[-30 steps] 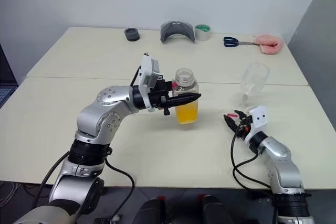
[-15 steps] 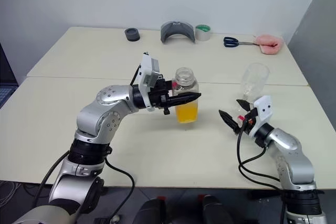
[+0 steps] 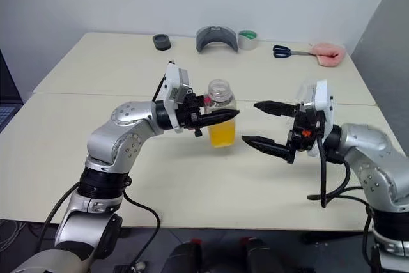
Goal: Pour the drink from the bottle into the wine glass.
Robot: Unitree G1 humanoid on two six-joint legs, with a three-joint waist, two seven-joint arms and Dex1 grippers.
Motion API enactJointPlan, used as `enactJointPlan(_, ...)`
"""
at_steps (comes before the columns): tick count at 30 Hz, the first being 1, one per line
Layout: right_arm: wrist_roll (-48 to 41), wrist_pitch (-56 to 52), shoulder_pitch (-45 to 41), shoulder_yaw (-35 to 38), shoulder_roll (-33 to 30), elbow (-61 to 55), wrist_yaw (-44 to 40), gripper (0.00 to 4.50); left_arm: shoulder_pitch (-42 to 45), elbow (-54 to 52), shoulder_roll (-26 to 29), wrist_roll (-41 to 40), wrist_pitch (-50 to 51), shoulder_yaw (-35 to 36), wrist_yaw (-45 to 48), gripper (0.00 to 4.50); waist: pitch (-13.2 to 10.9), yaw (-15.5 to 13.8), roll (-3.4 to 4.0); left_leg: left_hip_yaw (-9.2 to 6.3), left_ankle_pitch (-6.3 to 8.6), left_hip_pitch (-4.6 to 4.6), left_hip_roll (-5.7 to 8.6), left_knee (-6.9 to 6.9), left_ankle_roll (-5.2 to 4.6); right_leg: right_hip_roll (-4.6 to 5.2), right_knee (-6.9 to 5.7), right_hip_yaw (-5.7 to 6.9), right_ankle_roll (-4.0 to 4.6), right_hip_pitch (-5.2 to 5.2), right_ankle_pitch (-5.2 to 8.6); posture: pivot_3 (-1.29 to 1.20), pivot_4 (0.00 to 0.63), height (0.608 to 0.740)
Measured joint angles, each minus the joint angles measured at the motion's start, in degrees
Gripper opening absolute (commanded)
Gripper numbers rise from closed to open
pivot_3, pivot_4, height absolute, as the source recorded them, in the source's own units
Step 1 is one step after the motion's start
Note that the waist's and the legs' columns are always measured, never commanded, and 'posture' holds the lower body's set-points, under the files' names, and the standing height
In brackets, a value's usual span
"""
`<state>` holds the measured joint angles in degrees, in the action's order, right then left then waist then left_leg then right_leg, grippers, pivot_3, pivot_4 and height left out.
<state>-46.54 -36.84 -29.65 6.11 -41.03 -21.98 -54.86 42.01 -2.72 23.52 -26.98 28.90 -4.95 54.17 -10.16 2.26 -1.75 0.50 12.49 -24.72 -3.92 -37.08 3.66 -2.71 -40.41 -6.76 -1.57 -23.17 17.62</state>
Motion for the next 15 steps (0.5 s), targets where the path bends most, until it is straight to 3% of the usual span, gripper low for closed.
enactJointPlan(5,-0.3,-1.4,-5.4,-2.3,3.7,0.5,1.6,4.48,-0.1,0.8,1.0,2.1,-1.5,1.1,-3.5,1.87,0.0,0.0,0.00,-0.07,0.00,-0.03,-0.01,0.03,0.00,0.00,0.01,0.03,0.01,-0.01,0.00,0.00,0.150,0.740)
enactJointPlan(15,4.2,-0.4,-2.8,-5.4,8.2,0.6,7.6,4.48,1.9,22.0,5.9,14.3,-13.6,15.0,-28.3,1.87,0.0,-0.4,0.00,-0.06,0.00,-0.08,0.04,0.04,0.00,0.08,0.00,0.03,0.01,-0.05,0.00,0.00,0.150,0.740)
